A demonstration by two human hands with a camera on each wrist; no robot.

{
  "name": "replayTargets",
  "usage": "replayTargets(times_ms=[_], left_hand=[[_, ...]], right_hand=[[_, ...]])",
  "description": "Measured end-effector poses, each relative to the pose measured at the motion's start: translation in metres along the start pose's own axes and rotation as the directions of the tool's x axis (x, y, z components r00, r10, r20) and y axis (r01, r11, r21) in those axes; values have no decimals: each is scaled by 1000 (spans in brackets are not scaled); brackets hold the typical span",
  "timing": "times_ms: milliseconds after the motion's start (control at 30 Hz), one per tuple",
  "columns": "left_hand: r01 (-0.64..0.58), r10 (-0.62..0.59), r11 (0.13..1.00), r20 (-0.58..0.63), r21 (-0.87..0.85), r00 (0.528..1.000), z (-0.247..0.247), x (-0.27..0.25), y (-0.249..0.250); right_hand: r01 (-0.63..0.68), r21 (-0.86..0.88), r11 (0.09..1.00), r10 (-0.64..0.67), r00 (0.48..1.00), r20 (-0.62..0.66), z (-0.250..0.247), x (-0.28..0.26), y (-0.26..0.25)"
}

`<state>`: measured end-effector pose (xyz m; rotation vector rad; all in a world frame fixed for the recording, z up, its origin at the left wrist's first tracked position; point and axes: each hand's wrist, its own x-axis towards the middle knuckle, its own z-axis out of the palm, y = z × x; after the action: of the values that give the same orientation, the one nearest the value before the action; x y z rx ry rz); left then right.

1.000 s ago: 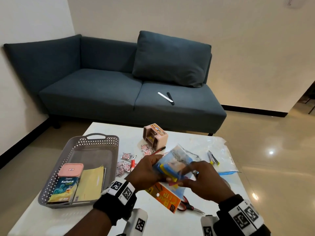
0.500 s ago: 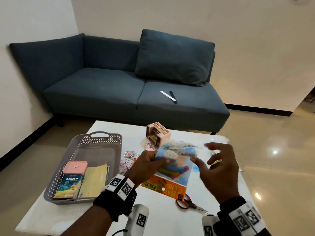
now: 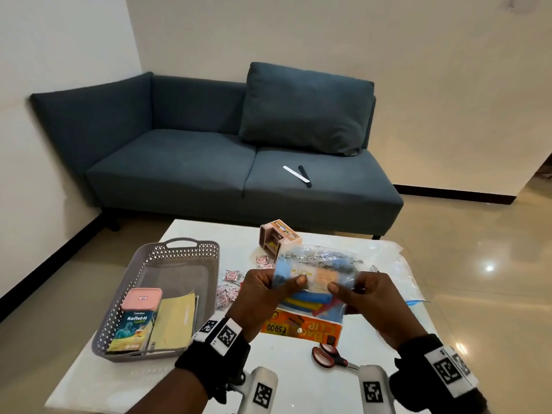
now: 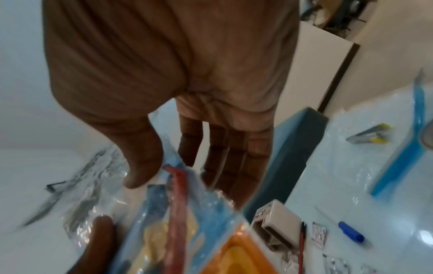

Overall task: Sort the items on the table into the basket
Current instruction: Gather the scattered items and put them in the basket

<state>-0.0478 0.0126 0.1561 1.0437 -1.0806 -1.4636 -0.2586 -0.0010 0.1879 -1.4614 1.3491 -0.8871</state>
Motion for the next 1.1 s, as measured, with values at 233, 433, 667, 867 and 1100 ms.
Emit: replayTargets(times_ms=[233, 433, 667, 867, 1100], left_hand=[[-14, 13, 1000, -10, -20, 1000, 14, -9, 9], [-59, 67, 993, -74, 101, 995, 12, -9, 11], [-36, 59, 932, -54, 361, 997, -1, 2, 1], [-13, 52, 901, -79, 433, 996, -4, 10, -4], [-9, 38, 936, -75, 353, 996, -2, 5, -6]], right_hand=[[104, -416, 904, -171, 977, -129, -8, -2, -6], [119, -105, 987, -120, 993, -5, -12, -8, -16], [143, -439, 887, -196, 978, -77, -6, 2, -7], [59, -436, 898, -52, 998, 26, -9, 11, 2], [-3, -117, 993, 7, 1000, 30, -4, 6, 18]])
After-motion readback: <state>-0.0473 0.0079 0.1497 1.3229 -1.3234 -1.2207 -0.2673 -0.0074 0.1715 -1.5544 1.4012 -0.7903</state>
